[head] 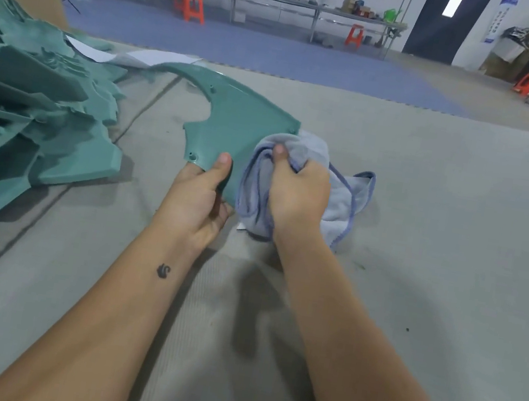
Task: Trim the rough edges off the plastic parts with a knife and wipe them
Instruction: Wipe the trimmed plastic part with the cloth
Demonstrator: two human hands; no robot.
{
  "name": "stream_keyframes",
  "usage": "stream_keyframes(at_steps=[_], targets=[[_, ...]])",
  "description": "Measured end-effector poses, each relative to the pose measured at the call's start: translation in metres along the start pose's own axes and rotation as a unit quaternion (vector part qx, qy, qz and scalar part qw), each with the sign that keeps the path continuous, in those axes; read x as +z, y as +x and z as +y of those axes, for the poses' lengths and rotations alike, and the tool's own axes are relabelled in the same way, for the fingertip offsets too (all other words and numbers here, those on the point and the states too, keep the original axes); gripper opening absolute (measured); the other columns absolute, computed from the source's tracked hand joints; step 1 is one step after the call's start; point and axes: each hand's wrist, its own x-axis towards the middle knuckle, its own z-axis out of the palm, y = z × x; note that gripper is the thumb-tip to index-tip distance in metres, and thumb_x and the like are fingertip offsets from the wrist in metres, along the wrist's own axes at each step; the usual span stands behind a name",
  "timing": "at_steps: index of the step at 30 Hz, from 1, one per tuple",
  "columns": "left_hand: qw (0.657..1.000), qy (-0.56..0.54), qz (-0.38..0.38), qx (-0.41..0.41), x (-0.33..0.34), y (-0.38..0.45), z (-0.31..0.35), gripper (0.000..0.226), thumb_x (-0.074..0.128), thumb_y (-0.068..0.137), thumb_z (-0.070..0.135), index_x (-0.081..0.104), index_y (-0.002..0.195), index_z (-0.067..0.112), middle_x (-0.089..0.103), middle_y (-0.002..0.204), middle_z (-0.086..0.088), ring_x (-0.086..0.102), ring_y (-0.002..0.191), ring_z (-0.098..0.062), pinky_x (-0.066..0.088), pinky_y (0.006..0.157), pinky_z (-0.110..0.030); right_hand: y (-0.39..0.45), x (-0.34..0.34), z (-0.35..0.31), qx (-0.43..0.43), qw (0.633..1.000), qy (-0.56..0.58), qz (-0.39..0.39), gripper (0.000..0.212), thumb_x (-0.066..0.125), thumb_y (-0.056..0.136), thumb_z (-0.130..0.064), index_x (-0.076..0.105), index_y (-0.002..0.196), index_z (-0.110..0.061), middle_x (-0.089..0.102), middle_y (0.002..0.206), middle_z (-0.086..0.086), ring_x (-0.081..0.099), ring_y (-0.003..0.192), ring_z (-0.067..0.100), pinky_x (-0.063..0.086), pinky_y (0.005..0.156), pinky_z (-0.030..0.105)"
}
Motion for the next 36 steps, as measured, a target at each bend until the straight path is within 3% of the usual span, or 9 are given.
stream_keyframes(at_steps=[5,11,18,22,25,27,30,33,36], targets=[[0.998,0.023,-0.018,-0.048,-0.003,-0.003,-0.004,0.023,0.042,0.100,0.006,0.061,0.111,0.012,0.072,0.100,-0.003,0.071,0.084,-0.016,0.060,0.071,-0.034,0.019,-0.022,0.004,0.004,0.995,-0.094,0.010,0.047,0.052,0.096,-0.047,0.047,0.059,-0.018,0.046,0.053,-0.006,0.043,0.050,0.006,0.027,0.043,0.022],[0.996,0.027,0.081,0.028,-0.008,-0.003,-0.006,0.020,0.046,0.099,0.003,0.062,0.101,0.016,0.075,0.084,0.004,0.072,0.076,-0.012,0.057,0.062,-0.025,0.005,-0.013,0.009,-0.026,0.988,-0.141,-0.051,0.047,0.054,0.096,-0.044,0.044,0.058,-0.018,0.046,0.053,-0.006,0.043,0.051,0.006,0.026,0.044,0.024],[0.988,-0.007,0.138,0.073,-0.011,0.001,-0.010,0.022,0.042,0.101,0.004,0.060,0.106,0.016,0.074,0.084,0.004,0.072,0.077,-0.014,0.060,0.072,-0.032,-0.004,-0.006,0.016,-0.087,0.963,-0.196,-0.164,0.040,0.057,0.093,-0.044,0.053,0.066,-0.015,0.052,0.059,-0.003,0.048,0.057,0.008,0.031,0.047,0.027],[0.980,0.015,0.186,0.074,-0.012,0.005,-0.004,0.014,0.046,0.100,0.008,0.058,0.108,0.011,0.074,0.083,0.002,0.071,0.068,-0.013,0.058,0.059,-0.030,0.005,-0.021,0.012,-0.073,0.959,-0.104,-0.254,0.038,0.062,0.092,-0.041,0.064,0.073,-0.008,0.060,0.062,-0.004,0.058,0.065,0.010,0.044,0.060,0.027],[0.975,-0.061,0.211,0.030,-0.016,0.009,0.008,0.025,0.046,0.101,0.013,0.055,0.124,0.007,0.069,0.103,-0.007,0.069,0.073,-0.017,0.058,0.059,-0.033,0.019,-0.038,0.015,0.010,0.984,0.061,-0.164,0.029,0.061,0.093,-0.041,0.066,0.077,-0.018,0.067,0.061,-0.012,0.065,0.063,0.001,0.052,0.067,0.024],[0.972,-0.098,0.212,0.000,-0.021,0.012,0.014,0.019,0.046,0.101,0.014,0.058,0.112,0.006,0.072,0.086,-0.006,0.070,0.065,-0.017,0.056,0.050,-0.032,0.029,-0.047,0.018,0.055,0.973,0.198,-0.102,0.024,0.059,0.095,-0.039,0.068,0.086,-0.019,0.074,0.078,-0.004,0.071,0.079,0.013,0.057,0.080,0.036],[0.982,-0.064,0.162,-0.071,-0.015,0.011,0.006,0.024,0.042,0.102,0.018,0.061,0.098,0.003,0.073,0.074,-0.008,0.070,0.058,-0.016,0.054,0.046,-0.026,0.026,-0.042,0.015,0.010,0.968,0.230,-0.100,0.018,0.061,0.095,-0.036,0.070,0.097,-0.021,0.074,0.098,-0.001,0.070,0.096,0.017,0.055,0.092,0.041],[0.988,0.045,0.115,-0.095,-0.003,0.002,-0.010,0.041,0.038,0.102,0.038,0.059,0.113,0.005,0.063,0.115,-0.012,0.071,0.073,-0.016,0.058,0.060,-0.026,0.007,-0.021,0.009,-0.057,0.956,0.245,-0.149,0.022,0.060,0.095,-0.034,0.068,0.110,-0.021,0.074,0.103,-0.005,0.068,0.102,0.010,0.054,0.091,0.027],[0.973,0.199,0.094,-0.063,0.002,-0.007,-0.004,0.071,0.038,0.073,0.064,0.047,0.135,0.029,0.045,0.144,-0.002,0.055,0.123,-0.019,0.046,0.103,-0.038,-0.008,-0.009,0.007,-0.092,0.944,0.241,-0.206,0.017,0.058,0.097,-0.024,0.066,0.110,-0.016,0.071,0.097,-0.012,0.066,0.097,0.000,0.049,0.083,0.012]])
